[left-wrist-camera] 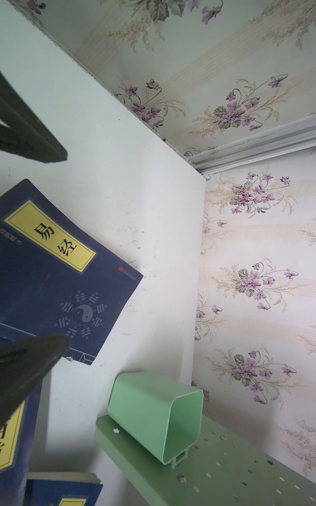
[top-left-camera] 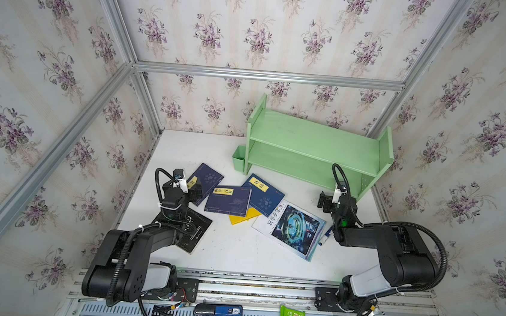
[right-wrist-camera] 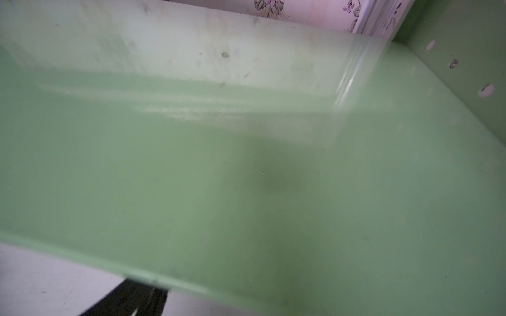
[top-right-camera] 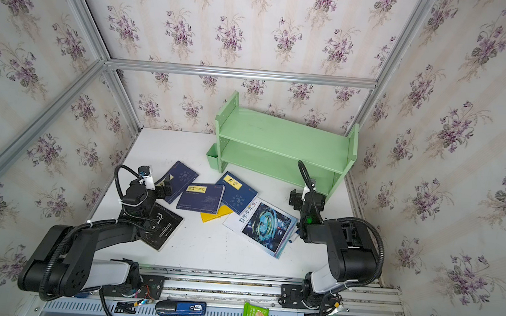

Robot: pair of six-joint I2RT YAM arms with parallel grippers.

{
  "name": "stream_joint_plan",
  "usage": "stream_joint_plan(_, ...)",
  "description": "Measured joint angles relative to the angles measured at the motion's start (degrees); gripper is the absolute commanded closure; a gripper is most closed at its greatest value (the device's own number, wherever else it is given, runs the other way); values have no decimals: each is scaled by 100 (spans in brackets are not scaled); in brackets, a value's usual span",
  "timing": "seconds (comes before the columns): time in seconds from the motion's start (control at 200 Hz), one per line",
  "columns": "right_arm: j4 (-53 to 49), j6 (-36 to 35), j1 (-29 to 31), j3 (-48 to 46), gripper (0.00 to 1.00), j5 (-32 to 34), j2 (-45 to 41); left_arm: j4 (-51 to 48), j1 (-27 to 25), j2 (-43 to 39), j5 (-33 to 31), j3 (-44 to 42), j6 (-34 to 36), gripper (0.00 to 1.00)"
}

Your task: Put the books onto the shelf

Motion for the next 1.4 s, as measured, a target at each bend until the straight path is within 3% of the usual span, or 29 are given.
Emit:
stream_joint_plan(0.41, -96, -44, 24, -7, 0, -72, -109, -291, -2, -208, 70, 76, 57, 1)
stream_joint_plan(0.6, -1939, -144, 269, 448, 0, -498, -1628, -1904, -98, -1576, 367, 885, -22, 1)
stream_joint_plan(0.675, -2568, 195, 256, 890, 0, -566, -2284, -2535, -223, -2094, 555, 968, -221, 1)
stream_joint_plan(0.92, -4369, 2017, 518, 1084, 0, -1759, -3676, -4022, -1246, -3547, 1250, 920, -1770, 1)
stream_joint_plan(1.084, -4848, 3167, 1659, 734, 0, -2142, -4332, -4538, -2199, -4009, 1694, 605, -3150, 1)
stream_joint_plan(1.249, -4896, 3919, 2927, 623, 0, -1971, -4478, -4789, -2903, -4369, 1456, 365, -4321, 1)
stream_joint_plan(1.404, -4883, 4297, 3530, 796, 0, -1906, -4118, -4824, -3493, -4599, 979, 234, -5104, 1)
